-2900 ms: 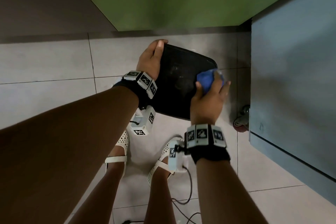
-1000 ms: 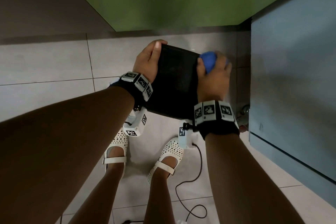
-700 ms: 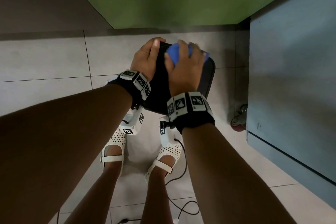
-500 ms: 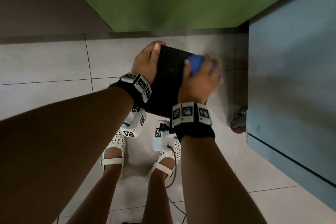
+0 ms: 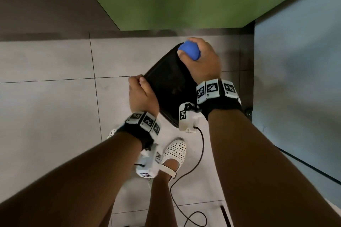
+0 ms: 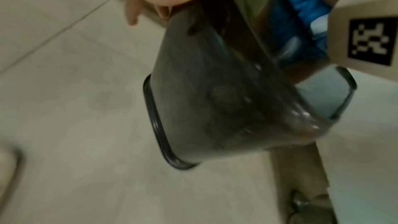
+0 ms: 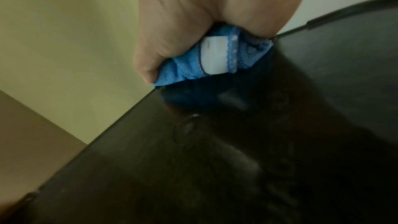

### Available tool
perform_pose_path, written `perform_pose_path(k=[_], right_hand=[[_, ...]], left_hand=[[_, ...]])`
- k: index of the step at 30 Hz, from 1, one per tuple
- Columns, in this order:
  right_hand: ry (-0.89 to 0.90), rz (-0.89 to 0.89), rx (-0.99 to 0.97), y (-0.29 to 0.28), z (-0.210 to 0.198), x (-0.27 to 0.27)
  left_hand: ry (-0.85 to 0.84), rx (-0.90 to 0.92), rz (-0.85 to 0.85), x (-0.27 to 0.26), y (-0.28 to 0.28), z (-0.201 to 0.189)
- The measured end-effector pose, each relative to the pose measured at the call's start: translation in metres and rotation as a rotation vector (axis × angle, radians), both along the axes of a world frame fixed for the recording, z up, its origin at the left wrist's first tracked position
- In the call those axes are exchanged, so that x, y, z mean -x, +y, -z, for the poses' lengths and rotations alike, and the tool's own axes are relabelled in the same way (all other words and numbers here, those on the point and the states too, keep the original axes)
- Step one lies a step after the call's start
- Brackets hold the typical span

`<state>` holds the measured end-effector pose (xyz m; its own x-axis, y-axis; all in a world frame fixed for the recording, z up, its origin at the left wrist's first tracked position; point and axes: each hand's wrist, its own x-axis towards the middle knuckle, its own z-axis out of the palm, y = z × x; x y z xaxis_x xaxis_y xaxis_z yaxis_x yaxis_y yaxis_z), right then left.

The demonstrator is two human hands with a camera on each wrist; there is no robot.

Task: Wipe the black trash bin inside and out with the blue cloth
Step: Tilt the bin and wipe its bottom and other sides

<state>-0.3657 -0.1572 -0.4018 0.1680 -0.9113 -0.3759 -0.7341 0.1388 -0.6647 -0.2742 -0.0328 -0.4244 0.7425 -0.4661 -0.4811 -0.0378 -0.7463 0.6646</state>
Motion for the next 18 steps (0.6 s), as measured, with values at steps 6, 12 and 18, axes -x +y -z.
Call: perform_pose_path(k=[6,12,18], right_hand=[[0.001,-0.155,-0.041,0.000,0.000,-0.014],[0.147,-0.094,0.074,0.014,0.005,-0.024],[0.236,0.278,0.087,0.052,0.007,0.021]], left_hand=[[-0.004,-0.133,0.664,-0.037,-0.051,-0.018],[0.019,-0.188,0.664,-0.044,-0.052,-0.012],[0.002,-0.209,0.649,-0.041,-0.053,-0.012]])
